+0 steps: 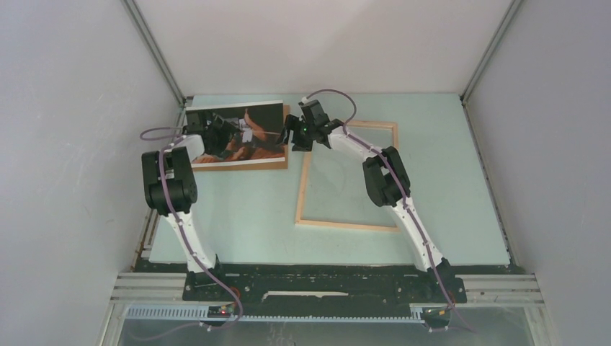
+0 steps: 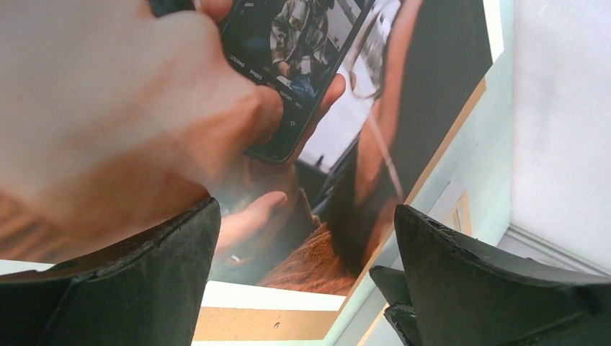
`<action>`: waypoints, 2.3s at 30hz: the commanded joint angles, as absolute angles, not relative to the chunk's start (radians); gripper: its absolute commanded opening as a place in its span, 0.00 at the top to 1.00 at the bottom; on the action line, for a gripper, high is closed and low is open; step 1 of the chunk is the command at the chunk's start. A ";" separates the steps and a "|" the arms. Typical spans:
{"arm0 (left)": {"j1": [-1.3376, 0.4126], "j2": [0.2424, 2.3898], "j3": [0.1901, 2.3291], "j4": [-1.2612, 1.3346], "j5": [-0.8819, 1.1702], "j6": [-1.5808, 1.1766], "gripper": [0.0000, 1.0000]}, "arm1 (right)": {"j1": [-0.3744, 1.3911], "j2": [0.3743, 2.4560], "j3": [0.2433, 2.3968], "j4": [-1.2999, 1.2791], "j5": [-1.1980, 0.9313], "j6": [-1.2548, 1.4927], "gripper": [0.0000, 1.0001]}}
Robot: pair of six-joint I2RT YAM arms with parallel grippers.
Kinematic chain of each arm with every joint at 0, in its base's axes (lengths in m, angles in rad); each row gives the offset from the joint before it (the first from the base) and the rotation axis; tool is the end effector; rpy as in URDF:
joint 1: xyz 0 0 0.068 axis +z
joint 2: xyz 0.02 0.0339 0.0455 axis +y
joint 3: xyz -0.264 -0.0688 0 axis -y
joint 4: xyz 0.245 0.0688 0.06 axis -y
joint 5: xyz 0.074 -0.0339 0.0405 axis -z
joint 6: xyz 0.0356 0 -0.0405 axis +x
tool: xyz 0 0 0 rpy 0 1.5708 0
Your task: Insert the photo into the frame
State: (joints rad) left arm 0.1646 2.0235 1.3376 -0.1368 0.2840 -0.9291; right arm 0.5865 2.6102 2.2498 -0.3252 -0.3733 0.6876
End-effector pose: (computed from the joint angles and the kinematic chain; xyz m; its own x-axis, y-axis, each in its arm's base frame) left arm 0.4324 0.0617 0.1629 -0.4574 -0.8555 -0.2426 -0.5608 0.4893 -0.6679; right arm 0.4767 0.3323 0.1492 -0.8838 0.1223 -0.4516 -0.2452 0.7010 0.6697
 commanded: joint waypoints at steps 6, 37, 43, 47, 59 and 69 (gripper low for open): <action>0.192 1.880 1.390 -0.295 0.102 -0.688 0.00 | 0.648 2.529 2.284 -0.377 -0.326 0.520 0.31; 0.259 1.528 1.103 -0.347 0.305 -0.638 0.00 | 0.682 2.515 2.024 -0.446 -0.421 0.571 0.40; 0.216 1.513 1.057 -0.334 0.294 -0.639 0.00 | 0.688 2.429 1.866 -0.421 -0.463 0.568 0.39; 0.168 1.545 1.067 -0.330 0.278 -0.659 0.00 | 0.693 2.385 1.830 -0.419 -0.475 0.552 0.38; 0.103 1.608 1.041 -0.243 0.244 -0.872 0.00 | 0.617 2.217 1.605 -0.494 -0.140 0.476 0.36; 0.165 1.815 1.305 -0.349 0.170 -0.863 0.00 | 0.566 2.388 1.891 -0.298 -0.389 0.614 0.34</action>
